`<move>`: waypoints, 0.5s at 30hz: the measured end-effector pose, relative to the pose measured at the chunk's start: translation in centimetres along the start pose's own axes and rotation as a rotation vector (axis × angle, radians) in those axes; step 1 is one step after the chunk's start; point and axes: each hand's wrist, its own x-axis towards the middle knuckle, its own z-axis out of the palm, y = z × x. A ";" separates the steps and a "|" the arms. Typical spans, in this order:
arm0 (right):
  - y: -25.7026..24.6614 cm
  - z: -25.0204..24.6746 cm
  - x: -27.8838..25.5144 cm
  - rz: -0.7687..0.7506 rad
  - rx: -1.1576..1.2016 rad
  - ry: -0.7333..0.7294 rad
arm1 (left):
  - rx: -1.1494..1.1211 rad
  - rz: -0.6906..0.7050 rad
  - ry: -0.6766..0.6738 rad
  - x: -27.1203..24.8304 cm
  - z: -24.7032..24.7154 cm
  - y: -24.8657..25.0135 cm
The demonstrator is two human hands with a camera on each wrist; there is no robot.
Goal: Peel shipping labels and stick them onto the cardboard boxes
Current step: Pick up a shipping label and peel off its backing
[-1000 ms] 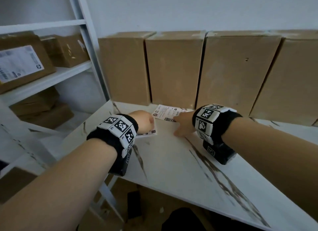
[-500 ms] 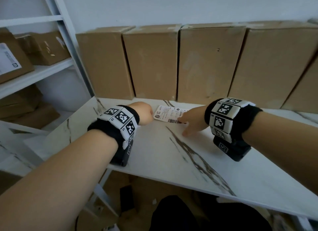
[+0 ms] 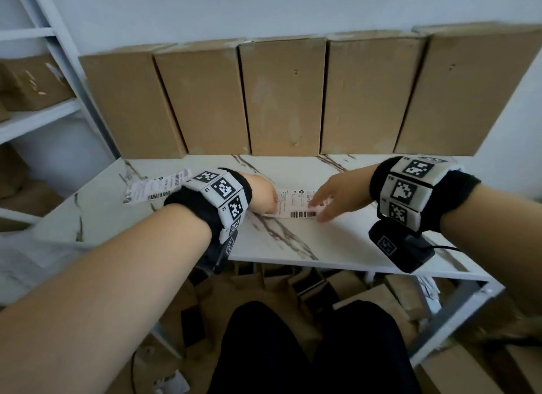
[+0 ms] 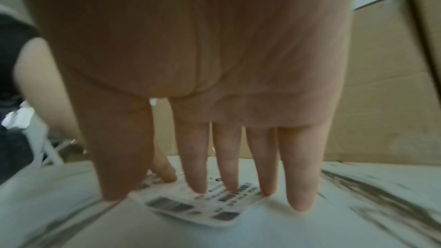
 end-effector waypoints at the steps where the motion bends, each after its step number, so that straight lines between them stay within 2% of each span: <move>1: 0.2 0.1 -0.2 0.026 0.021 0.045 | 0.026 0.003 -0.001 -0.3 0.1 0.5; 5: 1.2 0.7 -0.4 0.170 0.221 0.218 | 0.078 0.018 -0.012 -0.8 0.5 1.6; 9: 1.5 0.9 -0.2 0.202 0.682 0.251 | 0.081 0.010 -0.001 -0.7 0.6 1.8; 15: 2.5 1.4 1.1 0.192 0.915 0.288 | 0.024 0.024 0.017 0.1 0.3 1.4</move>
